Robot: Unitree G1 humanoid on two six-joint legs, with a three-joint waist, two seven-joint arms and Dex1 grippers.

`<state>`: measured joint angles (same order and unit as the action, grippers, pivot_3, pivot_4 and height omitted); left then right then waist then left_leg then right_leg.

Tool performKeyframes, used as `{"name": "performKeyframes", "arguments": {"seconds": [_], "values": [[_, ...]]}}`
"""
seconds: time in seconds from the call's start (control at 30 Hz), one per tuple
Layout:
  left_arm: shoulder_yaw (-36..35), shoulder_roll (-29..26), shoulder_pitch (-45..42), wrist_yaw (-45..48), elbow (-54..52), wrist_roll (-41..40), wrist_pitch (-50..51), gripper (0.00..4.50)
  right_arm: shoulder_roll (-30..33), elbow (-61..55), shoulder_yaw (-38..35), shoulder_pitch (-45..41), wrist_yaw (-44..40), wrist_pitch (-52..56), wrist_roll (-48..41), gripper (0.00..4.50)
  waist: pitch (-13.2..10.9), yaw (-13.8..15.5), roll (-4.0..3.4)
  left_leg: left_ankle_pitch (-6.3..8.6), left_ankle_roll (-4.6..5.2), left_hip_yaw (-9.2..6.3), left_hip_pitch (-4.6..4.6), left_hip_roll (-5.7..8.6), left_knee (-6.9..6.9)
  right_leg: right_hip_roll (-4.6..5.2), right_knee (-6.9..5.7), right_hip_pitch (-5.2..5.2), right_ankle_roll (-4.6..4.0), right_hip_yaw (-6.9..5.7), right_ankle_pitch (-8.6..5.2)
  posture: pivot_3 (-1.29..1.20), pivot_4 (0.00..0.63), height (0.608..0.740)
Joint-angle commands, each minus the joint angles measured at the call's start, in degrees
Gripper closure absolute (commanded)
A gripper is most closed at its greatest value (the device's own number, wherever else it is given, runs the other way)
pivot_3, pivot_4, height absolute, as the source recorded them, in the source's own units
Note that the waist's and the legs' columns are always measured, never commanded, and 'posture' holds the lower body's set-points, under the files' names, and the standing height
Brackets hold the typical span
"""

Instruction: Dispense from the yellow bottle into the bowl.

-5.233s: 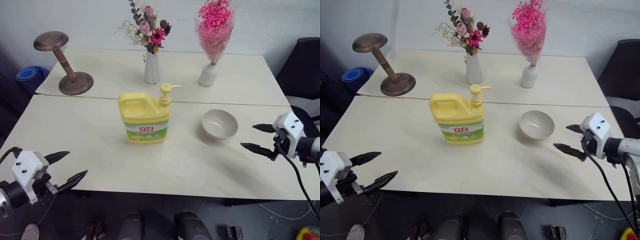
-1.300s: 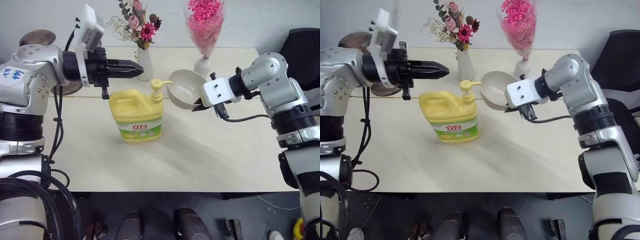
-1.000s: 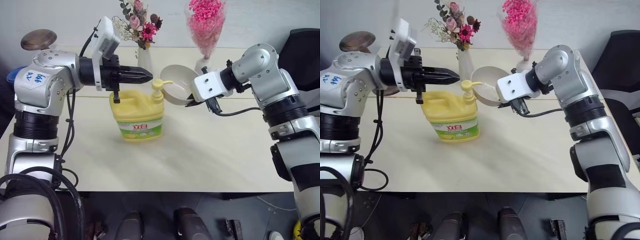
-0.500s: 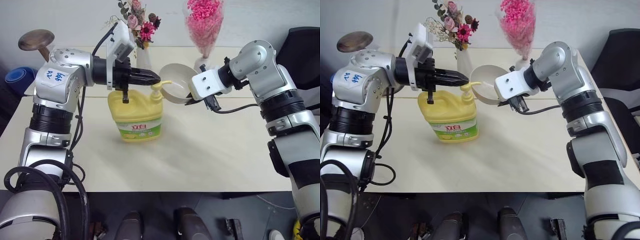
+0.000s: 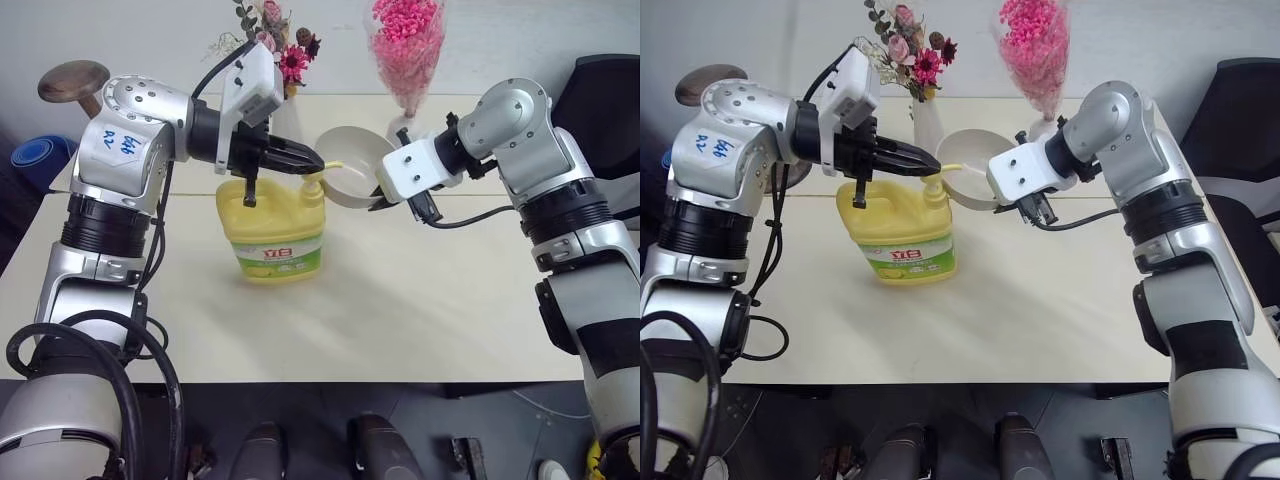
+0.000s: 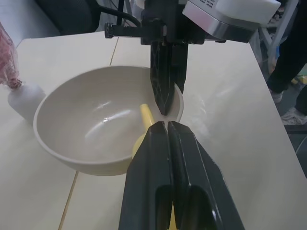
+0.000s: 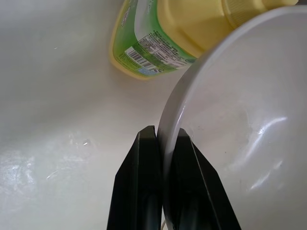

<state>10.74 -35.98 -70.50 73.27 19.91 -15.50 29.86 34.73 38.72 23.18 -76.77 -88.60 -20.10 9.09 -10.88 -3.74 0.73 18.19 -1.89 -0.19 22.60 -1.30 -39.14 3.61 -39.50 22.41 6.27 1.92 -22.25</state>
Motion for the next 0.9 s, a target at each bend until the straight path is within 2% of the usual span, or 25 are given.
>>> {"name": "performKeyframes", "arguments": {"seconds": [0.03, 0.37, 0.9], "values": [[-1.9, 0.4, -0.3, -1.0, 0.4, -0.5, 1.5, 4.4, 1.0, -1.5, -0.7, -1.5, -3.2, -0.7, -1.1, 4.5, 0.0, 0.0, 0.0, 0.0, 0.0, 0.0, 0.01, 0.0, 0.0, 0.0, -0.01, 0.01, 0.0, 0.0, 0.0, 0.0, 0.15, 0.74], [-4.3, -0.6, 2.6, -2.6, -3.0, -1.5, 5.3, 4.4, 1.2, -0.5, -0.5, -1.9, -3.1, -1.5, -0.7, 4.5, 0.0, -1.0, 0.0, -0.01, -0.01, -0.03, 0.05, -0.01, 0.0, 0.0, -0.1, 0.06, 0.0, -0.02, 0.0, 0.0, 0.15, 0.74], [1.2, -1.7, 4.4, -4.1, -3.3, 2.6, 10.3, 4.4, 1.5, -1.2, 0.6, -2.6, -3.9, -2.5, -1.9, 4.5, 0.0, -1.1, 0.0, -0.01, -0.01, -0.03, -0.01, 0.0, -0.01, 0.0, -0.11, 0.0, 0.0, -0.01, 0.0, 0.0, 0.15, 0.74]]}}
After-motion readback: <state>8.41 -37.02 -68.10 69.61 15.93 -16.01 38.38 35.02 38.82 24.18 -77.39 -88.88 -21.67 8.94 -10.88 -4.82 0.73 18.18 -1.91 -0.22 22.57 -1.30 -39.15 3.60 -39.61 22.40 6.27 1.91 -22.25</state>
